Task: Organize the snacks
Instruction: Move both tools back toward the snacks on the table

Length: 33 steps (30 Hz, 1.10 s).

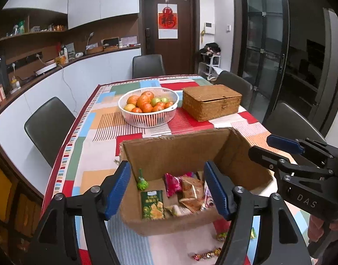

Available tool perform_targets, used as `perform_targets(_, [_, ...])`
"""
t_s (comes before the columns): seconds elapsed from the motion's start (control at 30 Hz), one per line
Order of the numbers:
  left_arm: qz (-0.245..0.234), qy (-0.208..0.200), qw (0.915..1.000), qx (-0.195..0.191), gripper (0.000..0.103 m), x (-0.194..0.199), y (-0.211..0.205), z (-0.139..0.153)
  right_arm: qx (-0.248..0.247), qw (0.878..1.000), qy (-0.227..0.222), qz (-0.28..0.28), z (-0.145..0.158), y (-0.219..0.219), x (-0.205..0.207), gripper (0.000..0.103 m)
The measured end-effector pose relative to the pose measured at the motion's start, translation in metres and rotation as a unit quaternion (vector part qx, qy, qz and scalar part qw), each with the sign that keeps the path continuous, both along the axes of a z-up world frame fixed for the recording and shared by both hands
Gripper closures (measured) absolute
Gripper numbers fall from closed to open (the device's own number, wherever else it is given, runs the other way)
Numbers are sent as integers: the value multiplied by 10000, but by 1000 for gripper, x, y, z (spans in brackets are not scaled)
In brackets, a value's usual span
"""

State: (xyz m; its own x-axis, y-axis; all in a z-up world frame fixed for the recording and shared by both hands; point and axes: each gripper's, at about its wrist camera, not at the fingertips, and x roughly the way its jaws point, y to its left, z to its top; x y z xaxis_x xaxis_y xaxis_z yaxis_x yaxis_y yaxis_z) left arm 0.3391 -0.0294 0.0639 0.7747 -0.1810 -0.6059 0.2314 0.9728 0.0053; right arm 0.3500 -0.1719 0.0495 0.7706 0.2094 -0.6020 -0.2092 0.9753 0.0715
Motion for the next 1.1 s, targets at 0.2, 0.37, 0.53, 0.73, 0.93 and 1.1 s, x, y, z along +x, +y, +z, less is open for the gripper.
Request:
perform_targets(0.2, [-138,-147,9998,-58,31,-35,-2,6,-45,9996,-282,21,9,-3,-40,50])
perform_targets(0.37, [-150,-189,9997,-7,28,-67,-5,5,-75,9992,-373,104,9,-2,-69,48])
perform_targets(0.53, [-134,-24,9999,-16,26,-94,-7,-8,-134,9993,-314,150,0,-4,-92,48])
perform_targets(0.73, [-271,549,9981,-76,24,-119,-14,-39,-267,9993,-60,251,-20,-9,-113,48])
perform_targets(0.93, [-362,1322,9905,-67,24,-132,-22,-79,-346,9983,310,359,-48,-12,-131,48])
perform_targets(1.1, [-265,1790,9835,-12,24,-142,-26,-114,-395,9949,799,472,-81,-16,-138,48])
